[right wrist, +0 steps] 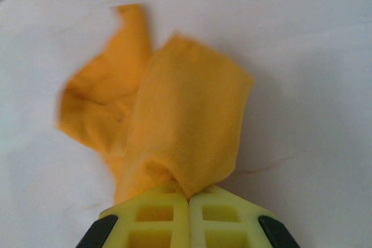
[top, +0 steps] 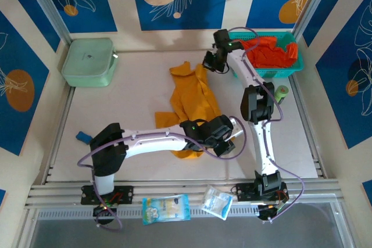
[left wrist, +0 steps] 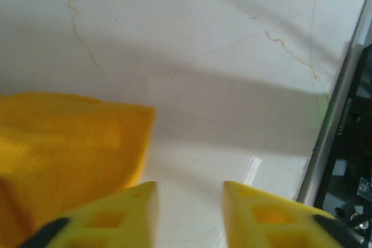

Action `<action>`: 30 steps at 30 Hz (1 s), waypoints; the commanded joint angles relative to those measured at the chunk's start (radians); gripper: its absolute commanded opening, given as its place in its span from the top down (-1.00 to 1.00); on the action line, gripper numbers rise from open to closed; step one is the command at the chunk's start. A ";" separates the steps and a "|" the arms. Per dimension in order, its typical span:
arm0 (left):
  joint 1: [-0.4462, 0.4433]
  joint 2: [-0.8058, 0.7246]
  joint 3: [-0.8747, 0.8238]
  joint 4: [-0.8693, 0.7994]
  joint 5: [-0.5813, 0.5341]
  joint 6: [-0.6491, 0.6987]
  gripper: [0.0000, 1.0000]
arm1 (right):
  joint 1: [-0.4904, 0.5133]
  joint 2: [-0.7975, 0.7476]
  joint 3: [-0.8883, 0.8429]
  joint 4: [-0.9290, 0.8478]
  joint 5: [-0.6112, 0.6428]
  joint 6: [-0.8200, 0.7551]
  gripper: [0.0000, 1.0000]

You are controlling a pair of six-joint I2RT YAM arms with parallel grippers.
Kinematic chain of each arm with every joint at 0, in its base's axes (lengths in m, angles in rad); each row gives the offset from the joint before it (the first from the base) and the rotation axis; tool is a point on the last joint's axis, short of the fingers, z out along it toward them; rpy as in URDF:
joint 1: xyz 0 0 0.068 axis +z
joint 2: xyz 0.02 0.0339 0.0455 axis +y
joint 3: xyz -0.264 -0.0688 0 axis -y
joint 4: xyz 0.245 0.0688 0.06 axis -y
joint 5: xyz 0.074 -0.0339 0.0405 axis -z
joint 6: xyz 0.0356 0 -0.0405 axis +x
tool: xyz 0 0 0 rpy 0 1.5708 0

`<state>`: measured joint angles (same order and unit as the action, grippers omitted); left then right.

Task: Fold and stack the t-shirts

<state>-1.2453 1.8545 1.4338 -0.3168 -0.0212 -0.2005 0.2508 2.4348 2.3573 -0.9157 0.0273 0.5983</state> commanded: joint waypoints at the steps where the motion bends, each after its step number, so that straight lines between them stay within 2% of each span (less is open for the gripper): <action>1: -0.014 -0.026 0.056 0.031 0.015 0.021 -0.31 | -0.004 -0.022 0.012 -0.061 0.187 0.003 0.87; 3: -0.013 -0.057 0.056 -0.003 -0.039 0.040 -0.56 | -0.007 -0.037 0.014 -0.099 0.233 0.002 0.48; 6: 0.003 -0.112 0.067 -0.098 -0.164 0.059 -0.85 | 0.008 -0.108 -0.062 -0.119 0.301 0.001 0.07; 7: 0.022 -0.130 0.075 -0.142 -0.203 0.055 -0.90 | 0.016 -0.150 -0.119 -0.111 0.321 0.004 -0.02; 8: 0.046 -0.145 0.081 -0.179 -0.225 0.045 -0.94 | 0.025 -0.191 -0.177 -0.102 0.339 0.011 -0.20; 10: 0.125 -0.178 0.082 -0.247 -0.253 0.016 -0.95 | 0.048 -0.301 -0.338 -0.074 0.367 0.037 -0.38; 12: 0.223 -0.196 0.071 -0.280 -0.245 -0.009 -0.95 | 0.068 -0.416 -0.520 -0.022 0.370 0.073 -0.43; 15: 0.397 -0.171 0.064 -0.293 -0.156 -0.052 -0.89 | 0.102 -0.591 -0.782 0.068 0.332 0.128 -0.43; 19: 0.573 -0.038 0.106 -0.234 -0.042 -0.072 -0.68 | 0.139 -0.688 -0.977 0.152 0.256 0.160 -0.38; 24: 0.674 0.179 0.253 -0.191 0.008 -0.086 -0.47 | 0.138 -0.575 -0.905 0.134 0.274 0.121 -0.26; 27: 0.691 0.295 0.351 -0.193 0.013 -0.074 -0.41 | 0.124 -0.480 -0.809 0.115 0.328 0.090 -0.23; 30: 0.692 0.389 0.430 -0.214 -0.036 -0.041 -0.35 | 0.101 -0.396 -0.716 0.115 0.335 0.055 -0.19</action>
<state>-0.5556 2.2021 1.7847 -0.5148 -0.0555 -0.2646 0.3763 1.9953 1.5597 -0.8013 0.3294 0.6884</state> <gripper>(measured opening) 0.681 0.598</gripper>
